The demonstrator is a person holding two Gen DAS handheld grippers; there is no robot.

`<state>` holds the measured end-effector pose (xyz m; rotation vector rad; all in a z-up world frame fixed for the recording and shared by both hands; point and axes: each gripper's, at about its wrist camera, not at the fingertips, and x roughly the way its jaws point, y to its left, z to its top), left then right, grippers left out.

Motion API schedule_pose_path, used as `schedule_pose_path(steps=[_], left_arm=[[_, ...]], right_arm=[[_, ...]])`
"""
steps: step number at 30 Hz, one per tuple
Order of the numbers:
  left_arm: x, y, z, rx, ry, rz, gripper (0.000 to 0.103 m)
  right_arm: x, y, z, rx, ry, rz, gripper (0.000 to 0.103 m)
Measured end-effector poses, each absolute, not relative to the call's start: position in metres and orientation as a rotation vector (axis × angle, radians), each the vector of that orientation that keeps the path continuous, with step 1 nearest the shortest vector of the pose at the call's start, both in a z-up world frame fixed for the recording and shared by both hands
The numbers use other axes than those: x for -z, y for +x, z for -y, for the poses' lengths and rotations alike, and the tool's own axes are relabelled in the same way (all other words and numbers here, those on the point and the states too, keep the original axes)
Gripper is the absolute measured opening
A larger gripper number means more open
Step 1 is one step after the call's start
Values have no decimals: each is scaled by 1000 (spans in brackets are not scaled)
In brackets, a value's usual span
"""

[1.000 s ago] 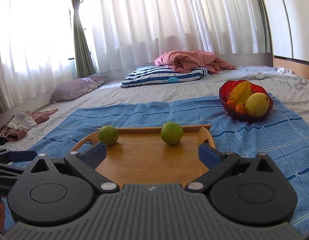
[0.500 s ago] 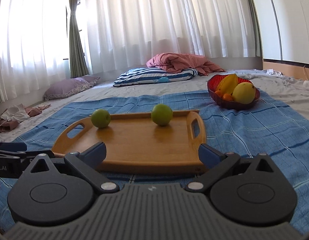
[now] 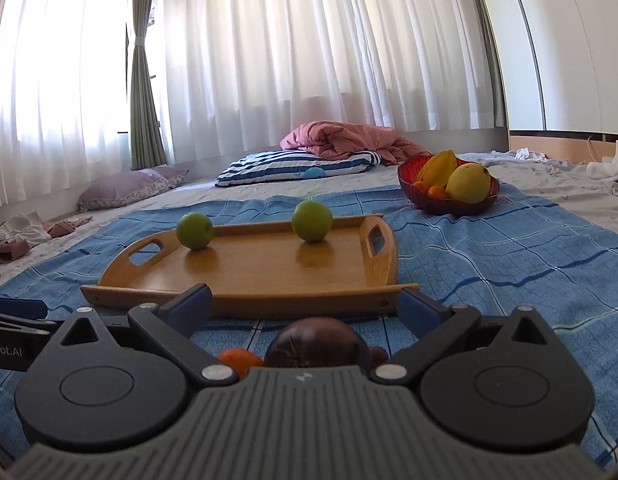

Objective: Organize fruits
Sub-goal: 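Grasp the leafy mandarin with the left tool while the right tool approaches the dark brown fruit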

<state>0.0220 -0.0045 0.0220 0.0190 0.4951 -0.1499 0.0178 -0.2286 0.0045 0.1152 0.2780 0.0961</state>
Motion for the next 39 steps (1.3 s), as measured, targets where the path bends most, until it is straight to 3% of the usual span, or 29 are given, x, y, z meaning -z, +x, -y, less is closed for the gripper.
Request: schedule_pose_path(steps=[14, 24, 34, 39], left_arm=[[-12, 0, 10, 129, 82, -461, 102], [-15, -10, 12, 157, 87, -461, 77], [-16, -23, 26, 253, 75, -481, 74], [-12, -25, 36, 284, 86, -507, 67]], right_arm=[[12, 0, 221, -41, 81, -295, 103], [14, -6, 210, -55, 19, -287, 102], [15, -4, 206, -78, -27, -303, 90], [15, -2, 208, -78, -32, -315, 86]])
